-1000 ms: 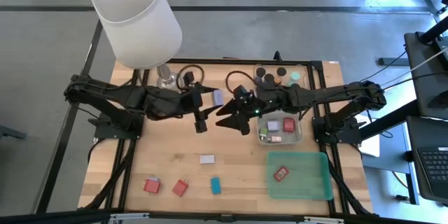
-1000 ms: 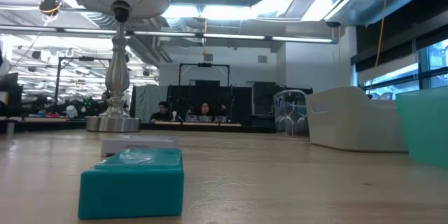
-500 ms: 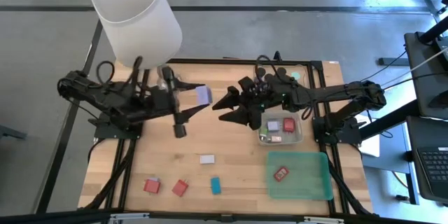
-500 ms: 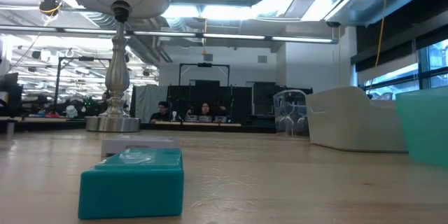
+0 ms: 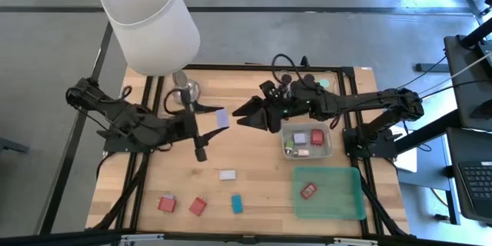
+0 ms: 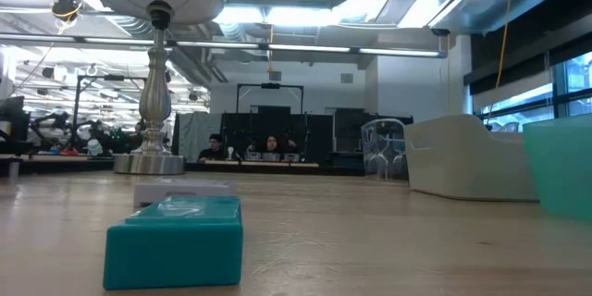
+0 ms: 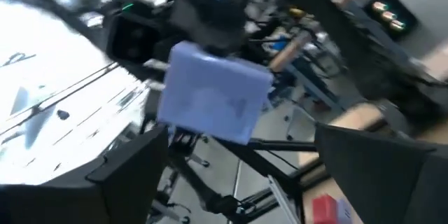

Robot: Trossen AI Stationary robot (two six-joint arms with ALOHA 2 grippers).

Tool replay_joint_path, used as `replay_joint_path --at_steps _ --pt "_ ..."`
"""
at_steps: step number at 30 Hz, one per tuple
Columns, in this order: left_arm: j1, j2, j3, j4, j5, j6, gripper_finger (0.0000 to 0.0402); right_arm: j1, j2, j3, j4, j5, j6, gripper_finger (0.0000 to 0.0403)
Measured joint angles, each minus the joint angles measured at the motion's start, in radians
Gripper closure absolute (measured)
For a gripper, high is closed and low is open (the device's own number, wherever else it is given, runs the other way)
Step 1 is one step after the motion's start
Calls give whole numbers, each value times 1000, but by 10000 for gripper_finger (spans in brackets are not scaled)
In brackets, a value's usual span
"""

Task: Pick & Place Office items
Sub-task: Put the top purple charger adapter into the white bin

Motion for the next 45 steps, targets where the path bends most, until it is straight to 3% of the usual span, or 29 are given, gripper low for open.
replay_joint_path --at_steps 8,22,28,33,45 --pt "51 80 0 -34 -26 -30 189 15 0 0 -60 79 69 19" --pt "102 100 -1 24 -56 58 188 27 1 0 -68 78 62 18" --pt "110 100 -1 31 -36 93 187 23 1 0 -76 101 60 18" --pt "121 98 -1 28 84 71 186 19 1 0 -77 100 46 18" --pt "133 98 -1 8 32 70 185 18 1 0 -101 143 42 31"
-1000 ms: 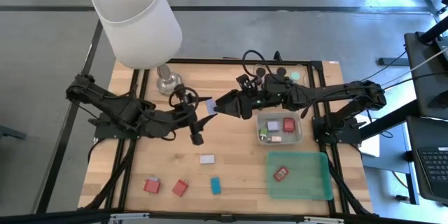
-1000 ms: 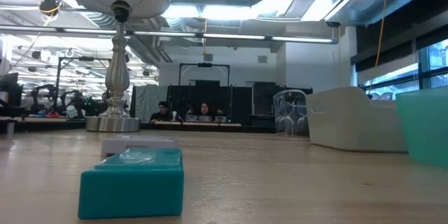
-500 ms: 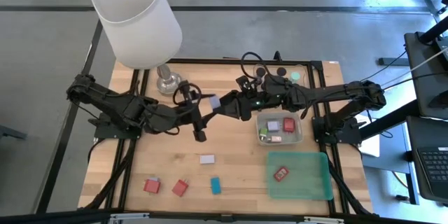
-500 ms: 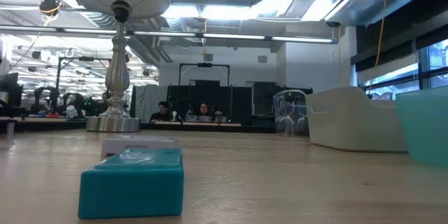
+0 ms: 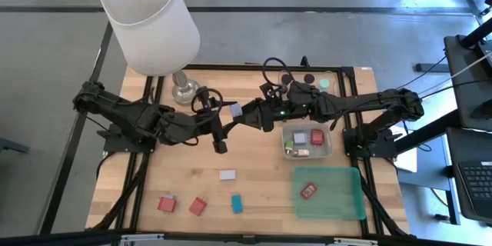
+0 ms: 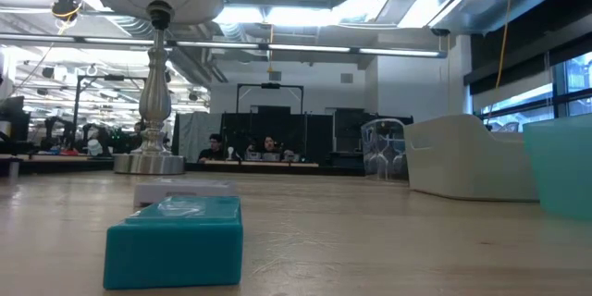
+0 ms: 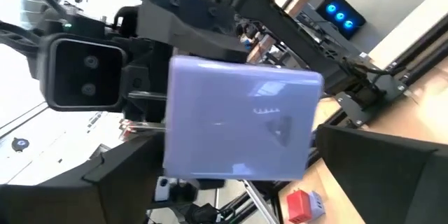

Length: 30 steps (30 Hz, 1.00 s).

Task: Pick & Place Office items
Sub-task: Put the top purple charger adapter into the white bin

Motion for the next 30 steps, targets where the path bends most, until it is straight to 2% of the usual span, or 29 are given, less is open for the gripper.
replay_joint_path --at_steps 15,23,30 --pt "7 1 -1 -23 2 -12 185 0 -2 1 -38 7 23 140" --pt "7 1 -1 -28 2 -18 178 0 -2 1 -41 7 22 140" --pt "-3 1 -1 -20 -10 -72 141 -12 -2 1 -46 3 1 141"
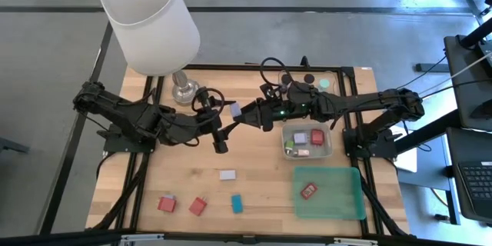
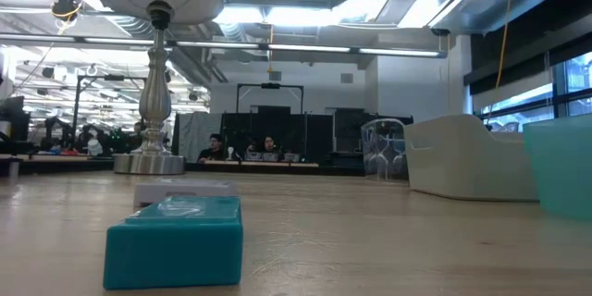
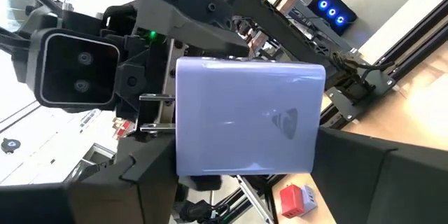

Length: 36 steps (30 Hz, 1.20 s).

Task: Pick & Place Office items
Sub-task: Put the top purple charger adapter into the white bin

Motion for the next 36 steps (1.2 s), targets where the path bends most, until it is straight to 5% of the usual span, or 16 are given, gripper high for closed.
replay_joint_path --at_steps 8,19,32,36 --pt "0 -2 1 -57 -30 -137 100 -46 -1 -3 -98 -26 -13 141" --pt "0 -3 1 -277 -30 -385 94 -90 -135 -3 -620 -11 -88 141" --pt "14 -2 1 -362 -25 -446 94 53 -266 -2 -1306 272 83 136" --pt "16 -2 1 -370 -25 -444 94 101 -259 -75 -1390 286 171 136"
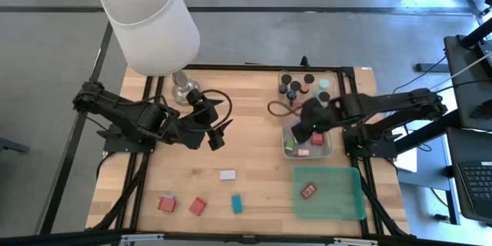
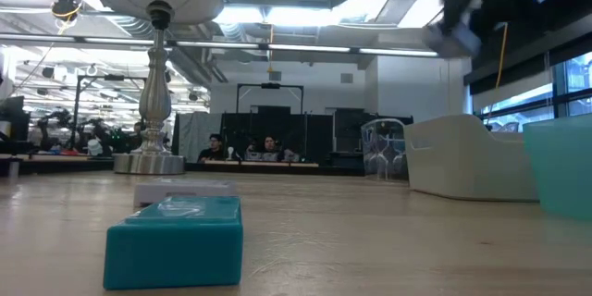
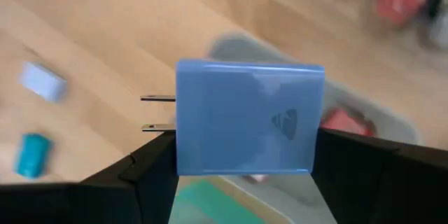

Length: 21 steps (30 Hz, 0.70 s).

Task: Pick & Place Office items
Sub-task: Put the top purple charger adapter into the white bin

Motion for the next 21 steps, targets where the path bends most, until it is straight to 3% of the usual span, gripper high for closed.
replay_joint_path --at_steps 4,11,21 --pt "0 0 0 -2 0 27 94 19 0 -134 24 -36 70 136" --pt "0 0 0 -2 0 42 94 19 -1 -365 270 -150 134 136" --pt "0 0 0 -2 0 32 93 11 -1 -516 530 -128 222 135"
